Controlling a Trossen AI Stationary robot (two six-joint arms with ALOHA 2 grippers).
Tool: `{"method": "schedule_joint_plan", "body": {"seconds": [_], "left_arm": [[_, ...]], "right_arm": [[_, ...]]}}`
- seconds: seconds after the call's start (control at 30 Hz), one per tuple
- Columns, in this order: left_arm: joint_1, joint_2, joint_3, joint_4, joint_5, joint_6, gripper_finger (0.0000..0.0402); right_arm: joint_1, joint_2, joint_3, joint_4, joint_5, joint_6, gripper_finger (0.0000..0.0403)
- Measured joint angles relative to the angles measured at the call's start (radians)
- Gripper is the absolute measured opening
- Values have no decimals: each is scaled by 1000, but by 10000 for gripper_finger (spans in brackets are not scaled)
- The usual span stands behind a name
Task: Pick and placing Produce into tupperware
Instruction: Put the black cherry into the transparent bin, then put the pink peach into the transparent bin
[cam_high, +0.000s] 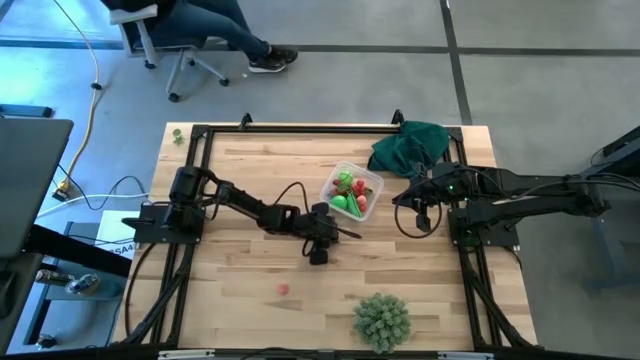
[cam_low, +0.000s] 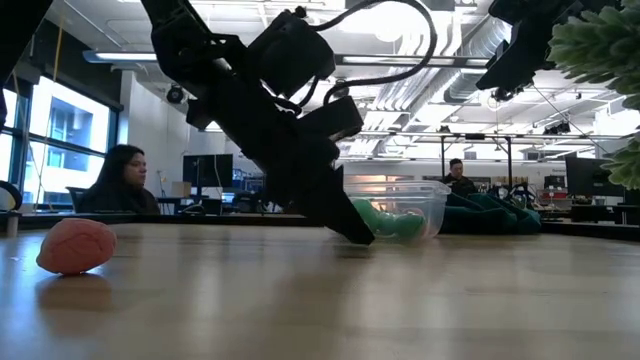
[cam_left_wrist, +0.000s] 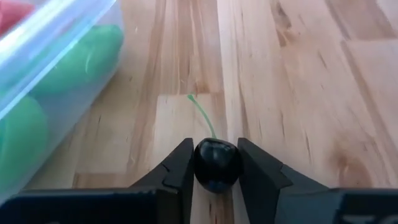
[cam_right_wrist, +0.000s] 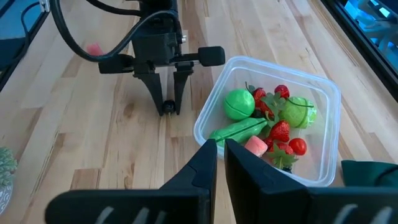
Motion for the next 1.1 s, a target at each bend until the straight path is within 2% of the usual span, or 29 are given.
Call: {"method": "schedule_joint_plan", "body": {"seconds": [0.27,0.53,0.63,0.8,0.93,1.1], "left_arm": [[0,-62,0,18,10,68,116],[40,-234,2,33,-41,241,86],[102,-267,28,3,-37,287,95],[219,-263,144,-156,54,362,133],[269,-203,212,-288,115,389,139],[296,-144,258,-332,183,393,141]], "right_arm": [[0,0,0,0,0,0,24],[0,0,0,0,0,0,24],[0,0,0,0,0,0,24],[0,0,0,0,0,0,24],[0,0,0,0,0,0,24],[0,0,0,0,0,0,24]]}}
